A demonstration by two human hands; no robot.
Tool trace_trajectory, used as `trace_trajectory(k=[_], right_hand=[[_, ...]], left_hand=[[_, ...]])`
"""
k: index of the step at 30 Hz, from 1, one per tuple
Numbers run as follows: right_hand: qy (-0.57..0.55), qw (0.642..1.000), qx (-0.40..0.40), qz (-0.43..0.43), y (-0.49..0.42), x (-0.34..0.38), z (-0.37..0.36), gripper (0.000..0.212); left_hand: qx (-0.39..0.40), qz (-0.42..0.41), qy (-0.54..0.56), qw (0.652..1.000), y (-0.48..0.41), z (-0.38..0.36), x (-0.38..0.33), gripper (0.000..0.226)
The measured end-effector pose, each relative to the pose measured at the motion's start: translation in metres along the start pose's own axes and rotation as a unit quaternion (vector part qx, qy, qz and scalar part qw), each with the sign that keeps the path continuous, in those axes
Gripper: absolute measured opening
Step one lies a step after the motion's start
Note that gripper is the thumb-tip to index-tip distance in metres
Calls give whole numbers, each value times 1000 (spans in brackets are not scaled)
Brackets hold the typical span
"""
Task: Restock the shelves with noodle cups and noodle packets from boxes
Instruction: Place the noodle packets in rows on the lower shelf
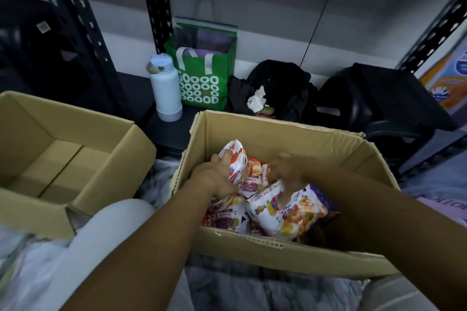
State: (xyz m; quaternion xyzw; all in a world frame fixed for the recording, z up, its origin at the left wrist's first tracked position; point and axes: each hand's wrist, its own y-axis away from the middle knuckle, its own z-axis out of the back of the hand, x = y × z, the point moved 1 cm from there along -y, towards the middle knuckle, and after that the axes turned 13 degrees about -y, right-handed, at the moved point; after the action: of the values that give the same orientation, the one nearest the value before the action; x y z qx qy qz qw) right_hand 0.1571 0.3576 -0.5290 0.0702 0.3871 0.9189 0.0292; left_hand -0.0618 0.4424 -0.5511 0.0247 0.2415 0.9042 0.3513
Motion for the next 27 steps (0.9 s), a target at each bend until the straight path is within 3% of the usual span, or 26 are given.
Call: trace_trajectory(k=[3,8,10,12,15,17,19,22,24,27], right_hand=[[-181,983,-18,-12,16,-17,-25,97],[-331,936,-119,12,57,-22,-44,62],[-319,922,-217,13,74,-23,-41,50],[-302,904,-303,6,90,-23,-36,51],[-229,890,-395,0,100,-23,-29,69],[-186,883,-432,-13,100,-23,-26,76],[-170,884,-435,-21,93,-20,-29,80],[-173,923,-341,-35,70,-12,-46,88],[-143,945,-293,-38,53,-6,-59,85],[-149,941,-302,-38,38,-4,-64,83]], left_hand=[[-2,4,2,1000,2,2,-2,115],[-5,-2,1,1000,4,5,-1,112],[5,-4,17,1000,3,11,0,109],[-8,-14,34,999,2,22,1,99],[-60,-49,35,996,-3,46,-1,77],[-76,-89,8,993,-6,62,-2,86],[-88,-119,-58,987,-10,71,-5,95],[-90,-118,-155,977,-13,62,-14,98],[-56,-101,-148,982,-15,39,-19,98],[-72,-78,-152,983,-22,16,-20,99]])
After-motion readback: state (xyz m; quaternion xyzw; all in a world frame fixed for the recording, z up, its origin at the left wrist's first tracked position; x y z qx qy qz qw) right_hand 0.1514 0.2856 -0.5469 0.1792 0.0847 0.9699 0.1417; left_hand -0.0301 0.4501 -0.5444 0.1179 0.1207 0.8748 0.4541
